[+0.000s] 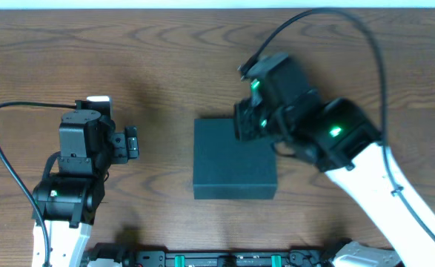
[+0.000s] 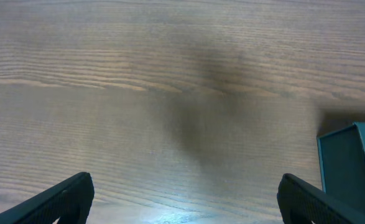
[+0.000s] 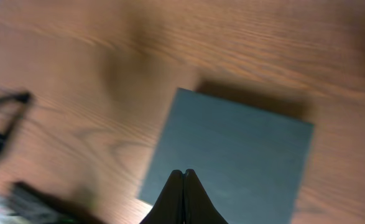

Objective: Pack container

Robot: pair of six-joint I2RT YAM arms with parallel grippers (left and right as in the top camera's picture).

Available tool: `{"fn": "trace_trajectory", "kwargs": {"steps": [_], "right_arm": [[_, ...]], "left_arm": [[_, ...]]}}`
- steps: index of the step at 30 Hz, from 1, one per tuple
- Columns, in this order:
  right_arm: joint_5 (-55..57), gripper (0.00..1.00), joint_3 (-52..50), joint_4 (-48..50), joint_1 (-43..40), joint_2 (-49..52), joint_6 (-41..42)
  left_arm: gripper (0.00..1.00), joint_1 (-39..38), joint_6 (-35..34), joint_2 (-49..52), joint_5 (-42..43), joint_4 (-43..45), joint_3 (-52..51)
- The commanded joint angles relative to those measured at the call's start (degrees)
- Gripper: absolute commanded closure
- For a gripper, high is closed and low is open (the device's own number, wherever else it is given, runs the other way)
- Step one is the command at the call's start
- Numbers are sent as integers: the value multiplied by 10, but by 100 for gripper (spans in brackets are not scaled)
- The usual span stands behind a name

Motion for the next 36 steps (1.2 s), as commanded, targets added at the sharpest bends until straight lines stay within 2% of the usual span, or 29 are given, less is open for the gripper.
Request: {"fn": "trace_trajectory", "kwargs": {"steps": [1, 8, 12, 16, 24, 30, 36], "right_arm": [[65, 98, -69, 22, 21, -7, -43], [-66, 98, -274, 184, 19, -39, -32], [-102, 98, -345, 201, 23, -41, 19], [-108, 99, -398, 218, 47, -40, 38], [-81, 98, -544, 334, 76, -38, 119], [-78, 98, -537, 336, 89, -50, 124], [-105, 99, -504, 286, 134, -92, 136]], "left_arm": [[5, 2, 10, -3, 0, -2, -3], [5, 2, 10, -3, 0, -2, -3], [5, 2, 10, -3, 0, -2, -3], [5, 2, 10, -3, 0, -2, -3], [5, 2, 10, -3, 0, -2, -3], [5, 2, 10, -3, 0, -2, -3], [5, 2, 10, -3, 0, -2, -3]]}}
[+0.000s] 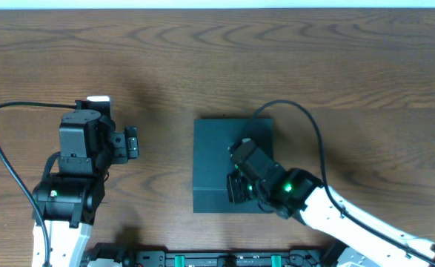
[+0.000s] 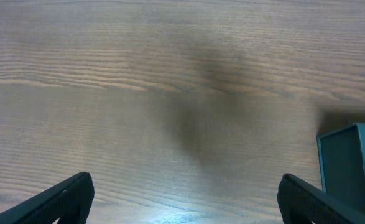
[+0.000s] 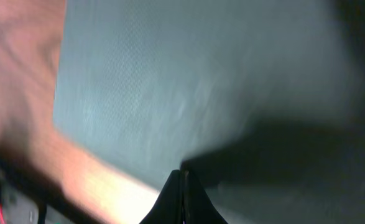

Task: Pack container
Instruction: 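Press the closed lid down flat with the right gripper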

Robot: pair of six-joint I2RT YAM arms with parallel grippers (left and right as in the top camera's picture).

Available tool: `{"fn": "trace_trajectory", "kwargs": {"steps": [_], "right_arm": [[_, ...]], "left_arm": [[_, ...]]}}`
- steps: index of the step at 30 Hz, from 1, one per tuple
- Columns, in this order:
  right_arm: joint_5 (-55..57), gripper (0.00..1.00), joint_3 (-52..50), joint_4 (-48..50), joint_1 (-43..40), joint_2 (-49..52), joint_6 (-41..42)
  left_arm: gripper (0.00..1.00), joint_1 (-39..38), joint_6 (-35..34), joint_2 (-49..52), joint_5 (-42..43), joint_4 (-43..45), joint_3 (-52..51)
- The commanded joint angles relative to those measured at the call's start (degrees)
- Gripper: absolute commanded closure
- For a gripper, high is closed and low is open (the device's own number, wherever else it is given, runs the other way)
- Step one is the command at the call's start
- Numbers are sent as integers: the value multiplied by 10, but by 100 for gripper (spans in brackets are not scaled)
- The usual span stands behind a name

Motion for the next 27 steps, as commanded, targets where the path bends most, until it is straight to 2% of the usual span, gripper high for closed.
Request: {"fn": "trace_trajectory", "kwargs": {"steps": [1, 6, 10, 15, 23, 27], "right_arm": [[-20, 98, -1, -46, 47, -11, 26], [69, 98, 1, -109, 114, -27, 87], [142, 99, -1, -106, 139, -26, 90], [185, 98, -5, -77, 135, 3, 90], [160, 98, 3, 5, 93, 128, 40], [238, 98, 34, -1, 95, 121, 38]], "left_arm": [[5, 2, 10, -3, 0, -1, -3], [5, 2, 10, -3, 0, -1, -3], [5, 2, 10, -3, 0, -1, -3], [5, 2, 10, -3, 0, -1, -3], [5, 2, 10, -3, 0, -1, -3], [5, 2, 10, -3, 0, -1, -3]]}}
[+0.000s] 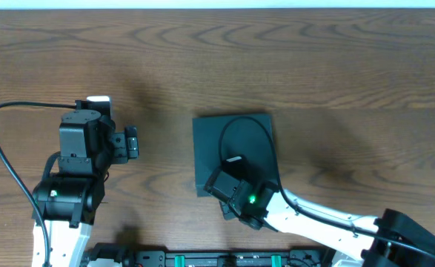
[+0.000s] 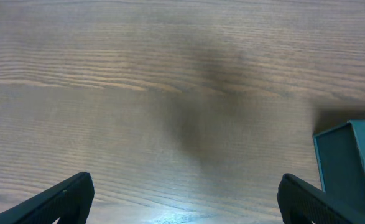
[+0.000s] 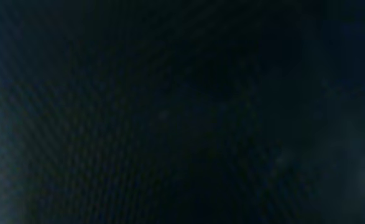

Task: Pack container
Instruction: 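Press the closed lid down flat with the right gripper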

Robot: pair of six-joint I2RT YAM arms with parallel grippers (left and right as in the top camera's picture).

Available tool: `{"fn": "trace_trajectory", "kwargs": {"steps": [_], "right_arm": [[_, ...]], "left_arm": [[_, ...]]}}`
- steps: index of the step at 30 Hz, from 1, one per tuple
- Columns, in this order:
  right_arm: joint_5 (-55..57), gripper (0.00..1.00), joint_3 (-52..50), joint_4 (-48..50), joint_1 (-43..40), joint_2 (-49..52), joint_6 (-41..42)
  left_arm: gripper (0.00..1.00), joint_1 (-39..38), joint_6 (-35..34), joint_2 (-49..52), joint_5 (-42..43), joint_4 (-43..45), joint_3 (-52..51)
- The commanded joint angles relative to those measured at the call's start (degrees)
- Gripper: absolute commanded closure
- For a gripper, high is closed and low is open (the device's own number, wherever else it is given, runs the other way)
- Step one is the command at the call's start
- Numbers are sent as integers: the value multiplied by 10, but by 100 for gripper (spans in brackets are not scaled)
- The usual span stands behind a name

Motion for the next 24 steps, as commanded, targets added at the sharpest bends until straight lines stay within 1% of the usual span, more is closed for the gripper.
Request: {"fn": "trace_trajectory", "kwargs": {"steps": [1, 4, 8, 12, 16, 20, 24], "right_arm": [[94, 98, 41, -1, -4, -10, -15], [137, 98, 60, -2, -5, -15, -21], [99, 98, 67, 22, -5, -15, -21], [99, 99, 76, 29, -1, -21, -25], [102, 98, 117, -3, 8, -62, -39], [112, 98, 136, -12, 8, -110, -71], [110, 98, 133, -40, 7, -111, -68]], "left_arm": [[5, 2, 10, -3, 0, -2, -3], [5, 2, 10, -3, 0, -2, -3], [5, 2, 10, -3, 0, -2, -3], [5, 2, 10, -3, 0, -2, -3], [5, 2, 10, -3, 0, -2, -3], [5, 2, 10, -3, 0, -2, -3], [5, 2, 10, -3, 0, -2, -3]]}}
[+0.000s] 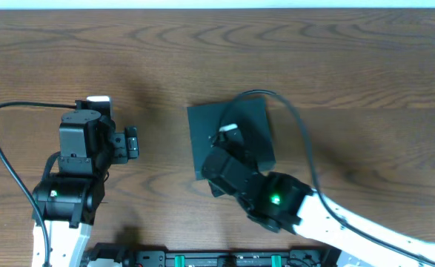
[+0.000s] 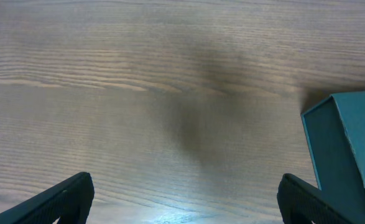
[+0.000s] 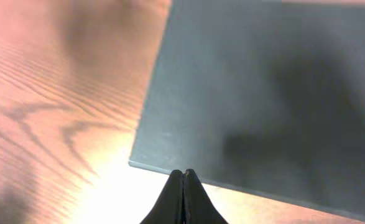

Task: Pack container
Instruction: 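Press the closed lid down flat with the right gripper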

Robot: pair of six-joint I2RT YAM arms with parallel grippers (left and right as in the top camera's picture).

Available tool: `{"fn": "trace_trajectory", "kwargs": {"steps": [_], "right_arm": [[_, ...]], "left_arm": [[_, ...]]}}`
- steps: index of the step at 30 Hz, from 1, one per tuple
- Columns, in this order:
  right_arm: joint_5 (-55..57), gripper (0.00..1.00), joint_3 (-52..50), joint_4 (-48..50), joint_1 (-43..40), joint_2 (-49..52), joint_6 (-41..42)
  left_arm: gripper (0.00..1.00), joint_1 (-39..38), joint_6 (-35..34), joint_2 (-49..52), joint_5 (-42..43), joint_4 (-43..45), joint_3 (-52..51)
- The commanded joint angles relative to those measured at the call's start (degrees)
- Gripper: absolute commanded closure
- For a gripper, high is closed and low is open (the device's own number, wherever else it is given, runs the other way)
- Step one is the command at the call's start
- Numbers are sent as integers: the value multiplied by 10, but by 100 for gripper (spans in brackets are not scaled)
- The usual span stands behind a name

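A dark teal closed box (image 1: 232, 133) lies on the wooden table at the centre, turned slightly askew. My right gripper (image 1: 216, 180) is at the box's front-left edge. In the right wrist view its fingers are shut together (image 3: 183, 182) with nothing between them, their tips just at the edge of the box's lid (image 3: 257, 93). My left gripper (image 1: 132, 142) stays to the left of the box, open (image 2: 185, 202) and empty over bare wood. The box's corner (image 2: 350, 143) shows at the right of that view.
The brown wooden table (image 1: 350, 67) reaches to a pale strip at the far edge. A black cable (image 1: 291, 119) loops from the right arm over the box. A black rail with green clips (image 1: 202, 259) runs along the front edge.
The box has shifted away from the front edge and turned a little, its corner now reaching further into the left wrist view. The right wrist view, dark before, now shows the lid and wood. The left arm is unmoved.
My shut right gripper was first above the box's far right part, with the box square to the table. Then it was low over the box's front half, then pressed close at the front edge. Now the box sits turned and pushed back. The left gripper stayed open throughout.
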Motion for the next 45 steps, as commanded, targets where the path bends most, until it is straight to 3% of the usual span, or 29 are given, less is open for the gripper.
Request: {"fn": "trace_trajectory", "kwargs": {"steps": [1, 13, 22, 30, 36, 40, 45], "right_arm": [[15, 98, -8, -10, 5, 12, -15], [23, 98, -68, 103, 5, 154, 60], [35, 98, -56, 97, 5, 133, 65], [-47, 99, -26, 85, 3, 66, -10], [-115, 99, -24, 164, -40, 70, -46], [-190, 99, 10, 179, -100, 106, -76], [-198, 99, 137, 95, -123, 188, -145]], "left_arm": [[5, 2, 10, -3, 0, -2, -3], [5, 2, 10, -3, 0, -2, -3], [5, 2, 10, -3, 0, -2, -3], [5, 2, 10, -3, 0, -2, -3], [5, 2, 10, -3, 0, -2, -3], [5, 2, 10, -3, 0, -2, -3], [5, 2, 10, -3, 0, -2, -3]]}}
